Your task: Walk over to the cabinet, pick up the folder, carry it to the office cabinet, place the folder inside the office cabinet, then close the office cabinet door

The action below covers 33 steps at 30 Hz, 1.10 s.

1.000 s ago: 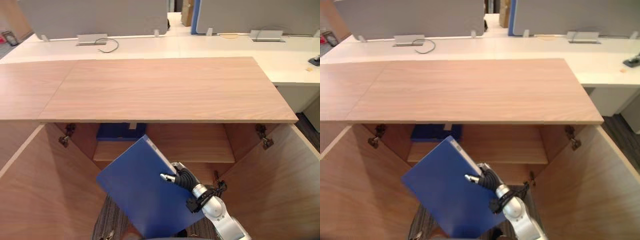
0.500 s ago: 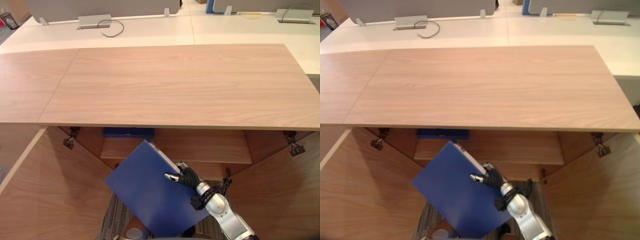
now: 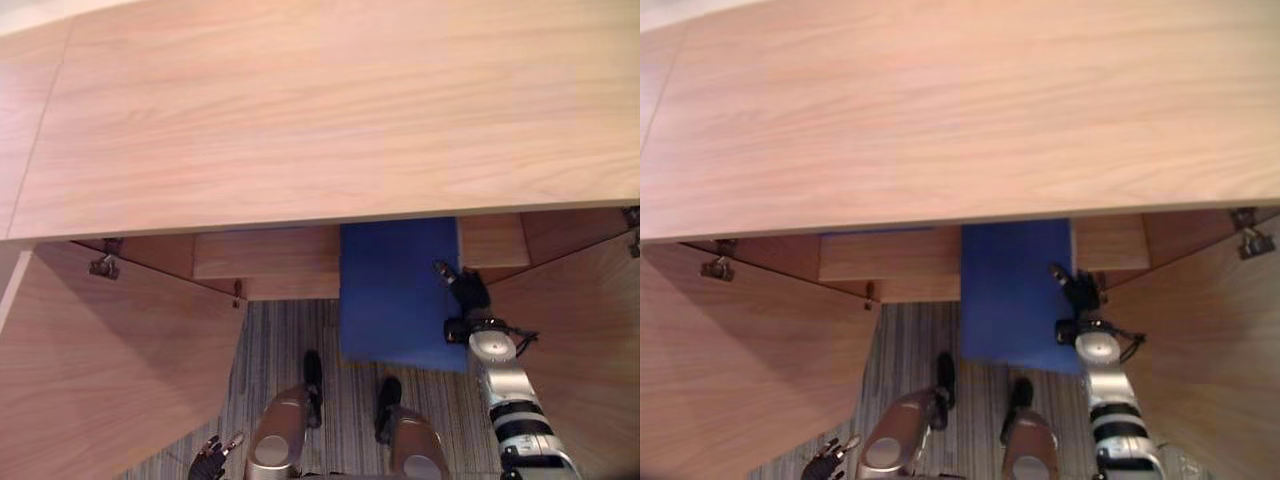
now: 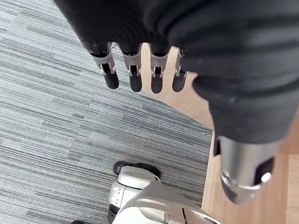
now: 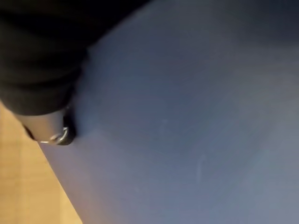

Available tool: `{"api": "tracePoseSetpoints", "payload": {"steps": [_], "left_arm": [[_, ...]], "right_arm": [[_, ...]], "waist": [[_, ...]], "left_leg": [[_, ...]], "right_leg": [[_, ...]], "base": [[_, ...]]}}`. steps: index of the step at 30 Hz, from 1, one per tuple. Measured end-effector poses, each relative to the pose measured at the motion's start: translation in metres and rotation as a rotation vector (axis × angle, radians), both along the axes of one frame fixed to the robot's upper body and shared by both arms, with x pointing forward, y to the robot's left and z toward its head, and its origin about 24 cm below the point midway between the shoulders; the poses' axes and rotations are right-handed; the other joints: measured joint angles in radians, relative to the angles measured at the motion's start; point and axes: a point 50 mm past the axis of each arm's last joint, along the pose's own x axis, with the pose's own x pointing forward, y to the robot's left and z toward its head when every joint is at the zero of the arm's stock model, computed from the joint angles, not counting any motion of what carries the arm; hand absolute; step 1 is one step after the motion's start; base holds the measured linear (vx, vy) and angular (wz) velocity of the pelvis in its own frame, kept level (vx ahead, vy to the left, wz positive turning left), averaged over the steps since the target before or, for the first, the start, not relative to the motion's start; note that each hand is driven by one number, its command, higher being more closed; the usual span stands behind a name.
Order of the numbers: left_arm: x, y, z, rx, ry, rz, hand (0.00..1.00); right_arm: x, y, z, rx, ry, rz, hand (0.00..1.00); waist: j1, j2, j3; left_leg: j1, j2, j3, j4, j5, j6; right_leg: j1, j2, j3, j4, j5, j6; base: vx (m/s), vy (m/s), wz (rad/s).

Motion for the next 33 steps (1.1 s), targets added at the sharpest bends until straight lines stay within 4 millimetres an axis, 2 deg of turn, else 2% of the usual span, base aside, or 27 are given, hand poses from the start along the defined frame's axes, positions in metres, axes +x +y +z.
{"api": "tracePoseSetpoints", "payload": {"steps": [2, 4, 7, 10, 14, 16, 20, 22, 26, 28, 33], "left_arm": [[0.004, -0.001, 0.002, -0.005, -0.024, 0.01, 0.0], [0.009, -0.006, 0.004, -0.019, -0.051, 0.062, 0.0], [0.014, -0.014, 0.005, -0.043, -0.073, 0.098, 0.0], [0.017, -0.013, 0.005, -0.049, -0.081, 0.131, 0.0], [0.02, -0.012, 0.006, -0.05, -0.091, 0.17, 0.0], [0.021, -0.011, 0.006, -0.053, -0.089, 0.205, 0.0], [0.026, -0.011, 0.005, -0.063, -0.083, 0.239, 0.0], [0.026, -0.012, 0.004, -0.067, -0.078, 0.257, 0.0], [0.029, -0.011, 0.003, -0.064, -0.06, 0.289, 0.0], [0.032, -0.011, 0.004, -0.059, -0.061, 0.301, 0.0], [0.047, -0.013, 0.008, -0.04, -0.081, 0.31, 0.0]], "right_arm": [[0.002, 0.003, 0.013, 0.16, -0.098, -0.053, 1.0], [0.001, 0.006, 0.036, 0.499, -0.319, -0.115, 1.0], [-0.002, 0.001, 0.058, 0.765, -0.534, -0.179, 1.0], [-0.003, -0.011, 0.071, 0.92, -0.667, -0.247, 1.0], [0.008, -0.012, 0.096, 1.038, -0.774, -0.244, 1.0], [0.021, -0.013, 0.124, 1.103, -0.844, -0.225, 1.0], [0.042, -0.023, 0.167, 1.072, -0.88, -0.207, 1.0], [0.053, -0.023, 0.182, 1.067, -0.857, -0.193, 1.0], [0.071, -0.026, 0.198, 1.06, -0.783, -0.198, 1.0], [0.077, -0.025, 0.2, 1.085, -0.747, -0.22, 1.0], [0.076, -0.028, 0.237, 1.183, -0.835, -0.215, 1.0]], "waist": [[0.002, 0.0, 0.015], [0.002, 0.001, 0.038], [-0.001, 0.001, 0.053], [0.0, 0.002, 0.062], [0.003, 0.002, 0.075], [0.003, 0.002, 0.078], [0.023, 0.001, 0.093], [0.026, 0.001, 0.103], [0.03, -0.002, 0.108], [0.032, -0.002, 0.109], [0.033, -0.004, 0.11]], "left_leg": [[-0.022, 0.001, 0.0, 0.033, -0.011, 0.012], [-0.079, 0.001, -0.001, 0.118, -0.047, 0.019], [-0.166, 0.003, -0.009, 0.247, -0.105, 0.028], [-0.231, 0.0, -0.019, 0.329, -0.14, 0.033], [-0.324, -0.001, -0.027, 0.431, -0.179, 0.043], [-0.413, 0.002, -0.029, 0.522, -0.198, 0.053], [-0.552, 0.014, -0.034, 0.677, -0.246, 0.059], [-0.612, 0.021, -0.034, 0.748, -0.267, 0.06], [-0.747, 0.028, -0.034, 0.856, -0.284, 0.057], [-0.795, 0.029, -0.037, 0.881, -0.285, 0.053], [-0.876, 0.013, -0.035, 0.896, -0.263, 0.043]], "right_leg": [[-0.027, -0.007, 0.001, 0.042, -0.023, -0.003], [-0.083, -0.028, 0.001, 0.139, -0.072, -0.006], [-0.154, -0.051, 0.0, 0.255, -0.129, -0.007], [-0.206, -0.07, -0.002, 0.333, -0.165, -0.003], [-0.286, -0.09, -0.003, 0.425, -0.203, -0.002], [-0.364, -0.106, -0.002, 0.51, -0.23, 0.003], [-0.498, -0.122, 0.016, 0.663, -0.278, 0.003], [-0.558, -0.126, 0.03, 0.733, -0.299, 0.002], [-0.699, -0.139, 0.054, 0.853, -0.323, 0.006], [-0.747, -0.144, 0.056, 0.884, -0.324, 0.005], [-0.83, -0.179, 0.053, 0.93, -0.329, 0.005]], "base": [[-0.05, -0.057, 0.06], [-0.07, -0.071, 0.12], [-0.04, -0.032, 0.13], [-0.05, -0.003, 0.14], [-0.04, 0.04, 0.11], [-0.07, 0.024, 0.16], [-0.09, 0.0, 0.05], [-0.13, -0.003, -0.04], [-0.14, -0.009, 0.01], [-0.13, -0.006, 0.05], [-0.08, -0.017, 0.17]]}}
